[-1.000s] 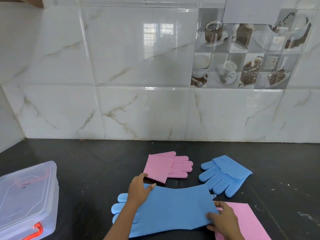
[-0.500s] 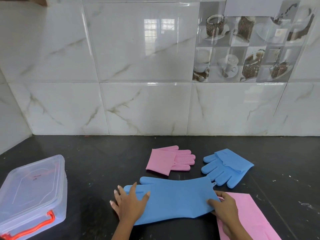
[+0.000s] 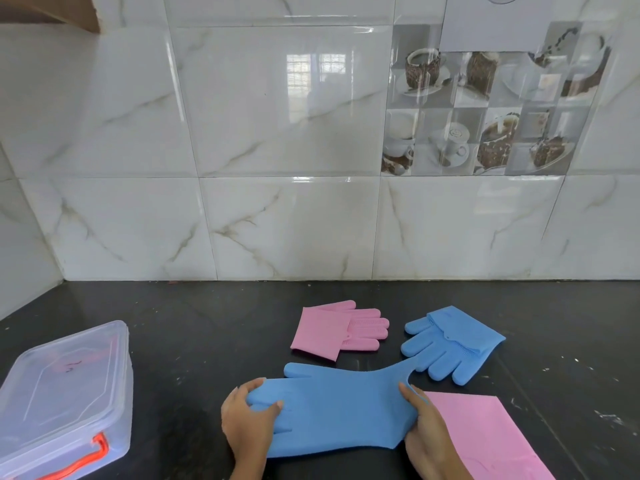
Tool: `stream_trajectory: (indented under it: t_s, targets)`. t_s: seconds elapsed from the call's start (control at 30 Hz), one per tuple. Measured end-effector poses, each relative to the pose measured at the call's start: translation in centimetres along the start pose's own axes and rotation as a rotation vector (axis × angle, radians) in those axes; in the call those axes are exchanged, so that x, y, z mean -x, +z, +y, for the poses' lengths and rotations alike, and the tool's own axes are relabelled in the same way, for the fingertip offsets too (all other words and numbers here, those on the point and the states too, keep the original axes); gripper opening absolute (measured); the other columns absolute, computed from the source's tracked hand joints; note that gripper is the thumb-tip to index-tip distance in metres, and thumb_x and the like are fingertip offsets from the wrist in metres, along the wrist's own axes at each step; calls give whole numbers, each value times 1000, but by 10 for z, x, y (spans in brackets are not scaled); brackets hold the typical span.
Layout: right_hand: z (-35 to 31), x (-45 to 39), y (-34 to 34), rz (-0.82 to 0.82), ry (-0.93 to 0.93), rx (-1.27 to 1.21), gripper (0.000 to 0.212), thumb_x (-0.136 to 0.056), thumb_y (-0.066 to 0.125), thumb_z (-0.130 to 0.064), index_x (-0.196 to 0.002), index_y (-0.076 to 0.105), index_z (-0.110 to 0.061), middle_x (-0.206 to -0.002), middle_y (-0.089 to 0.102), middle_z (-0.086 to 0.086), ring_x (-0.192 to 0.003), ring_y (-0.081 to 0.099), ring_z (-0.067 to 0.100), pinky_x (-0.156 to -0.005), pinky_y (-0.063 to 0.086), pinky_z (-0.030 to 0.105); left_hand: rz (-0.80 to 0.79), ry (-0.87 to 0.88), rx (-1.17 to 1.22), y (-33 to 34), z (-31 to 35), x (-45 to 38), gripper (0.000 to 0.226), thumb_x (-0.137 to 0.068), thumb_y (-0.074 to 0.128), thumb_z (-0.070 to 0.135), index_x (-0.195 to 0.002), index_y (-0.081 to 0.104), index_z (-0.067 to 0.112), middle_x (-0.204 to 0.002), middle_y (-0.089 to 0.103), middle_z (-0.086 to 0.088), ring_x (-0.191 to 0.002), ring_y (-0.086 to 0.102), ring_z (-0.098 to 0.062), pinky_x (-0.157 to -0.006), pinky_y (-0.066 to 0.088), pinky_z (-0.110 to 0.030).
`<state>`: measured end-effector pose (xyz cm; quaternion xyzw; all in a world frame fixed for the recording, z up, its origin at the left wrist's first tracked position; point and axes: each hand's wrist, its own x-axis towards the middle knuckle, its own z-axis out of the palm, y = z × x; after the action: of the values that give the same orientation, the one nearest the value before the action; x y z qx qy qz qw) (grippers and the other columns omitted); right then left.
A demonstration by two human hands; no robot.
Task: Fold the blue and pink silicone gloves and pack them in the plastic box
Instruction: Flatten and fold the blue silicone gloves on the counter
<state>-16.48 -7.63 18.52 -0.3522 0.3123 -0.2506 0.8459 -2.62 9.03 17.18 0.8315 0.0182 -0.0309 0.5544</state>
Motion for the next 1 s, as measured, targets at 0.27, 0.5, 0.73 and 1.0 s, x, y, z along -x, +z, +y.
stream_trajectory:
  t_s: [0.27, 0.5, 0.73, 1.0]
  targets:
    - [-20, -2, 33, 53, -96, 88, 8, -97, 45, -13, -96, 54, -13, -88, 58, -2, -79, 55, 12, -73, 45, 31, -68, 87, 84, 7, 35, -16, 25, -81, 63, -6, -84, 64, 19, -95, 59, 0, -89, 53, -16, -73, 44, -26]
    - [-18, -12, 29, 100, -148, 237, 14, -98, 45, -19, -111, 44, -16, -102, 53, 1, -99, 48, 18, -95, 38, 37, 4, -75, 174, 7, 24, -13, 24, -86, 58, -3, -105, 68, 8, -111, 61, -9, -94, 52, -18, -85, 49, -35]
    - [6, -10, 31, -123, -293, 814, 15, -99, 41, -17, -85, 37, -22, -126, 42, -10, -112, 41, 8, -92, 27, 24, -66, -118, 174, 4, 19, -13, 32, -88, 59, 6, -120, 61, 13, -127, 57, -12, -114, 54, -29, -94, 47, -42]
    - [63, -10, 28, -432, -330, 1381, 34, -99, 11, -39, -107, 43, -30, -118, 61, -20, -114, 58, 1, -115, 6, 20, -80, -199, 180, -4, 14, -1, 60, -85, 65, 12, -140, 40, 18, -139, 48, -13, -123, 48, -32, -99, 41, -42]
